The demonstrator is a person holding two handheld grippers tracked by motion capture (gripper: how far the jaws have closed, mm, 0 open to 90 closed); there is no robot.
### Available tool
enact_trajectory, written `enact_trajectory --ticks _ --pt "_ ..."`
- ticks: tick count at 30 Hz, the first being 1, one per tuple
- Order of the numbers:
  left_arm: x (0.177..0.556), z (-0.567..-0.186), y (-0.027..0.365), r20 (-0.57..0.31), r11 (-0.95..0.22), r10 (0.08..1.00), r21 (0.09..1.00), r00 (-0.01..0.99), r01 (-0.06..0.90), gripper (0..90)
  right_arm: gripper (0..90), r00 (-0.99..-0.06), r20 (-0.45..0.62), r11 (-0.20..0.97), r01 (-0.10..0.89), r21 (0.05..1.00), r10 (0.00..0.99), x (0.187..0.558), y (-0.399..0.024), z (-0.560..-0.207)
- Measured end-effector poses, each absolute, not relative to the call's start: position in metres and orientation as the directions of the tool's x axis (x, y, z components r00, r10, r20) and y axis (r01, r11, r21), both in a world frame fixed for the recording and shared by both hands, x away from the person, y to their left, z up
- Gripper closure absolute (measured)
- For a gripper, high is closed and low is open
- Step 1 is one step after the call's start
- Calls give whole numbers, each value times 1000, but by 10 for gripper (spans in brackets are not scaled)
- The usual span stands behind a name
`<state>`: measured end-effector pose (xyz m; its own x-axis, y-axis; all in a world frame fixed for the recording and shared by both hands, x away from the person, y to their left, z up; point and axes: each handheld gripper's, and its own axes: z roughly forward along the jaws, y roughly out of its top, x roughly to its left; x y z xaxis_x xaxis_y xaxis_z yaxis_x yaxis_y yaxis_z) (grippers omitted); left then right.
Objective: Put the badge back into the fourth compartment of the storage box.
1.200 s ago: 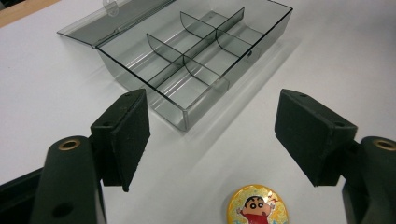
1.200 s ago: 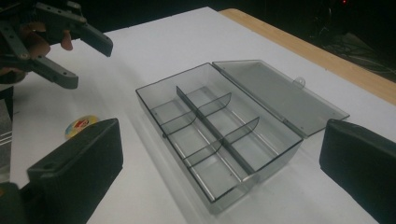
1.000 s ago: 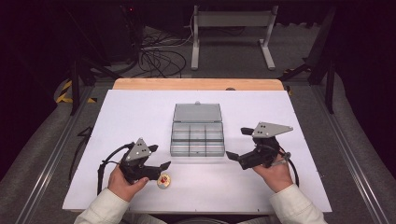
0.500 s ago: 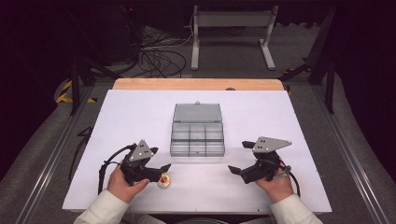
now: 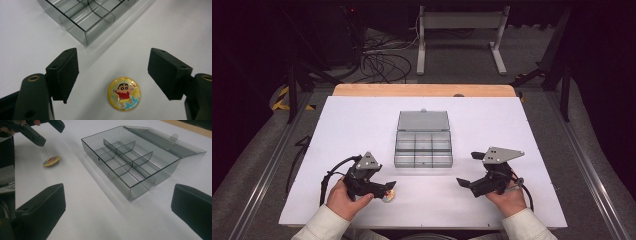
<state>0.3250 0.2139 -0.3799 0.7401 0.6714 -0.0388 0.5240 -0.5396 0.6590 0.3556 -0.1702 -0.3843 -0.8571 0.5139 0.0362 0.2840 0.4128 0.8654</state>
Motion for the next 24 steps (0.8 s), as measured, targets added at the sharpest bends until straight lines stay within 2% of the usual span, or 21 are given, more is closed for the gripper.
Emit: enact_trajectory --ticks 11,24 --pt "324 -388 204 -19 -624 657 547 754 558 256 0 -859 41 410 284 866 510 356 -171 -384" --pt "324 -395 198 -18 -671 638 479 770 566 260 0 -860 45 411 288 865 508 356 -171 -384"
